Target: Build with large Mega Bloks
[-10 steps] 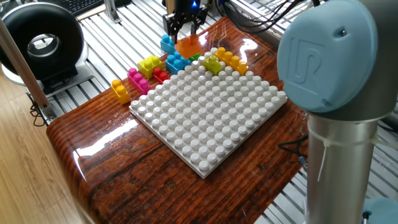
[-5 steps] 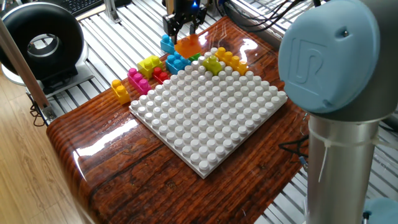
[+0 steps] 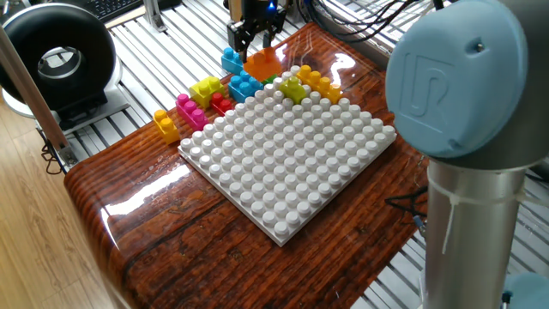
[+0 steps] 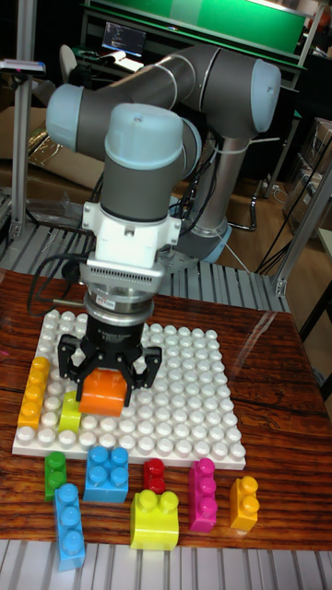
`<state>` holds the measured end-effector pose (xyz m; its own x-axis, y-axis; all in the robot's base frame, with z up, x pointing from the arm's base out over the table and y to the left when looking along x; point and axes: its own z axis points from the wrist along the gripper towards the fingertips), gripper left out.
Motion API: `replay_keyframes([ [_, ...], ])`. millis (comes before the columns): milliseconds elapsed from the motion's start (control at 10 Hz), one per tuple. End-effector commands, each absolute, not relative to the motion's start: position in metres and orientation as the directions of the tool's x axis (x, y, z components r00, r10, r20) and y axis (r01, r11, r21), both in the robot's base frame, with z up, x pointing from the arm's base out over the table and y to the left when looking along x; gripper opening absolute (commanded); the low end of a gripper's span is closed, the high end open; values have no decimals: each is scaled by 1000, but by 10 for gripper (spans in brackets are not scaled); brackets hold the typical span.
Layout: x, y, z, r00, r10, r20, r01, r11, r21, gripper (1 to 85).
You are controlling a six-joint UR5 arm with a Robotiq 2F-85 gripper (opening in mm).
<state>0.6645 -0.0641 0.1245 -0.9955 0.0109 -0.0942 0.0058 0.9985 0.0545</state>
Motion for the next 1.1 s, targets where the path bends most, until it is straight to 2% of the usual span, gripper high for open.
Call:
replay_keyframes([
  [0, 625, -70, 132, -994, -15, -105, -23, 997, 78, 10],
  [500, 591, -87, 128, -993, -19, -120, -28, 997, 71, 10],
  [1000, 590, -102, 127, -991, -26, -131, -32, 998, 47, 10],
])
